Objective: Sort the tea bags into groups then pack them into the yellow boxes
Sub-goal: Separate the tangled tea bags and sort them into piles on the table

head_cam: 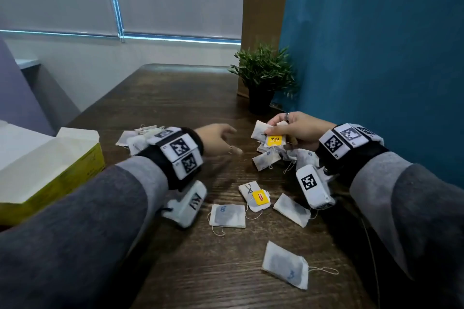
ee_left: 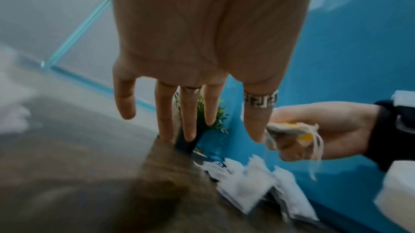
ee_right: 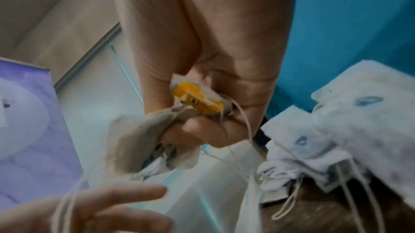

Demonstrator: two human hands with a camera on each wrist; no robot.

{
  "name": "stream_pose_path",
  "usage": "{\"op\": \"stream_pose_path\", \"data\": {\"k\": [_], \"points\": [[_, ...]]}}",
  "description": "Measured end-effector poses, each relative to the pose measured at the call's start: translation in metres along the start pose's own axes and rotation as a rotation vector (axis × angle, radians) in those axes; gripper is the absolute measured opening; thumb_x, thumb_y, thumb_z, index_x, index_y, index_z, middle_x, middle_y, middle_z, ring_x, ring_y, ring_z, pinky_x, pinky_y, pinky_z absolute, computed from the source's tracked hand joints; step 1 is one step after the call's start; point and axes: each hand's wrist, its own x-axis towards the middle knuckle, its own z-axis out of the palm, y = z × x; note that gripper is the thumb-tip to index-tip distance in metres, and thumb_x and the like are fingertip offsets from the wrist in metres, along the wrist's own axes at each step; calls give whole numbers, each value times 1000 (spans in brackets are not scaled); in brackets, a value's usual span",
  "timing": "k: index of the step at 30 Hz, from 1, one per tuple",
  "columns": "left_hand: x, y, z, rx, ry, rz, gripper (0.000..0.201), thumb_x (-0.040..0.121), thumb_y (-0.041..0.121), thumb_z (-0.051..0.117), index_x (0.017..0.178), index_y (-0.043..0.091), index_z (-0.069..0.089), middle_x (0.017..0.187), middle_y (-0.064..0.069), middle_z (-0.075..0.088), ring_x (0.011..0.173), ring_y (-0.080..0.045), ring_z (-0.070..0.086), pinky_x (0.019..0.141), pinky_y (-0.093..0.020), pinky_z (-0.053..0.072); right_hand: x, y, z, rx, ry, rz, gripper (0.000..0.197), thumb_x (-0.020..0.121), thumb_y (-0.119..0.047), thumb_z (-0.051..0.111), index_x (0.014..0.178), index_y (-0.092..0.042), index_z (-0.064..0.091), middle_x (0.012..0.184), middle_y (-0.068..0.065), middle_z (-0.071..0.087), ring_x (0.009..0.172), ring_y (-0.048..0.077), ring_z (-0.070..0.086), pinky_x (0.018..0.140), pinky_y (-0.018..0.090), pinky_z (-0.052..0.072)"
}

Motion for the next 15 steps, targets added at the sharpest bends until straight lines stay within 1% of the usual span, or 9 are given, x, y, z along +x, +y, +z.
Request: {"op": "stream_pose_path", "data": {"k": [2, 5, 6, 7, 8, 10, 12, 14, 15], "points": [[5, 13, 16, -105, -110, 3, 73, 80, 33, 70, 142, 21, 34, 137, -2, 49, 122, -17, 49, 94, -23, 36, -1, -3, 3, 100, -33, -8, 8, 86, -9, 62, 82, -14, 57, 59, 3, 67, 43, 9, 58, 36, 16, 43], [16, 27, 34, -21, -166, 36, 69, 80, 33, 70, 139, 18, 40, 134, -1, 52, 119, -18, 51, 96, -25, 41, -3, -7, 4, 149, -87, -3, 5, 85, -11, 62, 82, -13, 59, 61, 6, 67, 44, 13, 56, 36, 18, 43], [19, 31, 36, 10, -175, 50, 65, 80, 33, 70, 137, 19, 42, 130, 0, 54, 116, -19, 53, 93, -26, 45, -3, -7, 3, 150, -96, 5, 5, 83, -12, 64, 81, -13, 60, 62, 7, 67, 43, 14, 55, 36, 18, 42], [21, 35, 38, 37, -189, 61, 60, 82, 32, 68, 136, 18, 44, 126, 1, 55, 114, -20, 54, 86, -24, 48, -4, -7, 2, 136, -89, 17, 5, 82, -13, 65, 80, -14, 60, 63, 8, 66, 42, 14, 53, 36, 18, 42], [21, 38, 39, 87, -205, 77, 55, 84, 30, 66, 134, 17, 47, 120, 0, 55, 114, -21, 54, 81, -22, 45, -4, -6, 1, 111, -63, 32, 6, 83, -13, 66, 80, -14, 60, 64, 9, 65, 41, 13, 52, 35, 18, 41], [24, 40, 42, 191, -245, 106, 48, 88, 24, 62, 133, 17, 49, 132, -4, 53, 120, -21, 50, 84, -22, 39, -3, -4, -1, -17, 38, 61, 10, 84, -12, 66, 79, -14, 58, 68, 10, 63, 43, 12, 54, 35, 18, 42], [26, 40, 45, 251, -267, 115, 47, 91, 20, 57, 138, 21, 46, 143, -4, 45, 127, -19, 44, 91, -19, 35, 0, 0, -6, -258, 180, 89, 14, 83, -13, 70, 75, -16, 58, 71, 7, 61, 55, 15, 56, 40, 18, 44], [27, 40, 48, 305, -268, 105, 48, 95, 21, 50, 142, 21, 39, 148, -3, 38, 131, -19, 39, 89, -17, 31, 4, 5, -10, -484, 309, 102, 19, 79, -16, 74, 69, -18, 58, 68, 0, 59, 71, 17, 58, 48, 18, 43], [28, 39, 48, 328, -273, 91, 49, 97, 21, 47, 144, 20, 35, 150, -4, 34, 133, -21, 37, 86, -16, 30, 5, 7, -12, -533, 331, 126, 18, 78, -18, 75, 68, -18, 60, 66, -3, 57, 76, 17, 57, 51, 19, 41]]}}
